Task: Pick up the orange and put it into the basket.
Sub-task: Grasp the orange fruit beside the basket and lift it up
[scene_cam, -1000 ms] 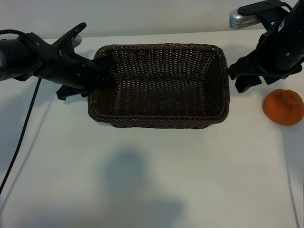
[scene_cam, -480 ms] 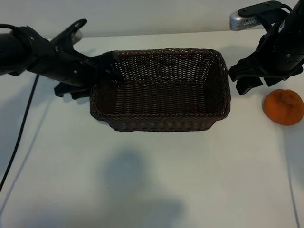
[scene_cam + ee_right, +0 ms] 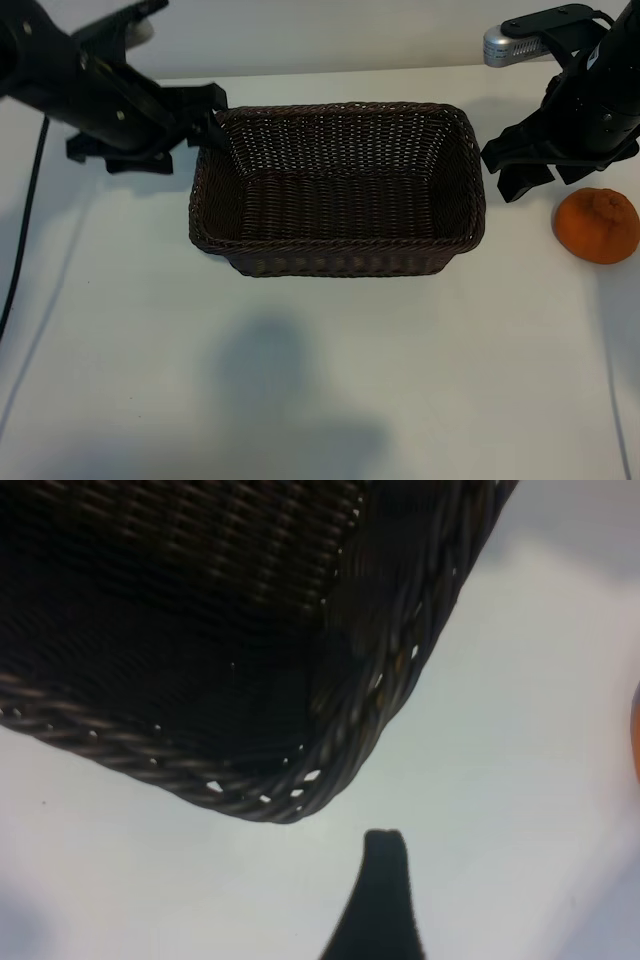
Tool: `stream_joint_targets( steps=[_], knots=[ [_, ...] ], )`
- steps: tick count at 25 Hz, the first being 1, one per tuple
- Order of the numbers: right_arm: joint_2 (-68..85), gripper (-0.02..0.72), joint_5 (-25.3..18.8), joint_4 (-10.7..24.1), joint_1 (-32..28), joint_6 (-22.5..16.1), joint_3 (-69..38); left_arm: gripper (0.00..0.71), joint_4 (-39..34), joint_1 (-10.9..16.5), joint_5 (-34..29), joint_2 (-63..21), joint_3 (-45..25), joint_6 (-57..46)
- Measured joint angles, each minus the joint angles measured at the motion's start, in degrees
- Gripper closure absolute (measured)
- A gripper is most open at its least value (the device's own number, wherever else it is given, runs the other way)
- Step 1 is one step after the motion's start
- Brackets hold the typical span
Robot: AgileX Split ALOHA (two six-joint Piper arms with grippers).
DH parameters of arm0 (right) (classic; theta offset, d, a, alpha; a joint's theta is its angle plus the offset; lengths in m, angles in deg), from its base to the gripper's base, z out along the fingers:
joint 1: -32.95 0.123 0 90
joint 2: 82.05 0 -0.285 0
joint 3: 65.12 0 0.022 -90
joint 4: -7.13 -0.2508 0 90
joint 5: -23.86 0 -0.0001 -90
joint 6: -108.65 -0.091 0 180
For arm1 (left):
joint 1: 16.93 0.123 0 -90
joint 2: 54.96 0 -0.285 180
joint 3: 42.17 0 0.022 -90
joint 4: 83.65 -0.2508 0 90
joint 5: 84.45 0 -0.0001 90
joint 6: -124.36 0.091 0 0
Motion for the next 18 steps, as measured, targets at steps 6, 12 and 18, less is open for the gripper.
stream_joint_targets(
  steps=[6, 12, 18],
  knots=[
    [0.00, 0.108, 0.00, 0.00, 0.00, 0.00, 0.00, 0.069, -8.74, -0.11, -12.62, -0.19, 8.54, -0.08],
    [0.00, 0.108, 0.00, 0.00, 0.00, 0.00, 0.00, 0.082, -14.52, 5.68, -19.23, -4.40, 11.10, 0.04],
    [0.00, 0.108, -0.01, 0.00, 0.00, 0.00, 0.00, 0.096, -15.46, 16.89, -23.86, -11.83, 11.37, 5.41]
  ],
)
